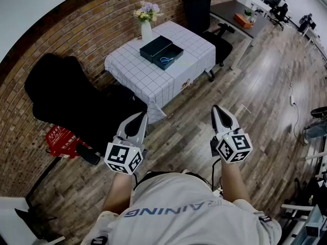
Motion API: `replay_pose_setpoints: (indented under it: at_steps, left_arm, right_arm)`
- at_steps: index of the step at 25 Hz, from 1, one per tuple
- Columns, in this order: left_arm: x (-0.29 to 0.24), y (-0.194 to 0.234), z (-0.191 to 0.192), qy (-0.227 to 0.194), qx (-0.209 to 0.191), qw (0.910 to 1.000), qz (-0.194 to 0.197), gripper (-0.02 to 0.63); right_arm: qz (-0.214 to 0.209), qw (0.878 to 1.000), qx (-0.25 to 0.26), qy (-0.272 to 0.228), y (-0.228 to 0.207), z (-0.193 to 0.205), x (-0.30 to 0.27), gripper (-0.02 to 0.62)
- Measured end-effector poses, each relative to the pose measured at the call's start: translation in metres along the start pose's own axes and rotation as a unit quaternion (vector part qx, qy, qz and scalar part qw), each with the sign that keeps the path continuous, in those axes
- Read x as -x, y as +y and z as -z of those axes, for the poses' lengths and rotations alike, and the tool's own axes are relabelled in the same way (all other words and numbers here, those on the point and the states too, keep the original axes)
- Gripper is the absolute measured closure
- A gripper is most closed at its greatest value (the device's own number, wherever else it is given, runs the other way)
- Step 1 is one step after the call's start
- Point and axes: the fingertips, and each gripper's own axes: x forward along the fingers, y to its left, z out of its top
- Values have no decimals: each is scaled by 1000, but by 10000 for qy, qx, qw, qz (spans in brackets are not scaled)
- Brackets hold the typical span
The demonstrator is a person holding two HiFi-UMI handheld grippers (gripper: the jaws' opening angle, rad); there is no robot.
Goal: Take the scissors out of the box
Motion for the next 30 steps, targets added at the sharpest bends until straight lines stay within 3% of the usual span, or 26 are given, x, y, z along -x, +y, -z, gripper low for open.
replay_pose_setpoints:
  at_steps: [20, 30]
  left_arm:
    - [32, 28, 14, 164, 231, 9996, 4, 603]
    - [34, 47, 41, 359, 353, 9985, 231, 603]
  right_arm:
    - [-98, 9999, 40, 87, 47, 11, -1, 580]
    - [87, 9992, -12, 391, 60, 47, -7, 580]
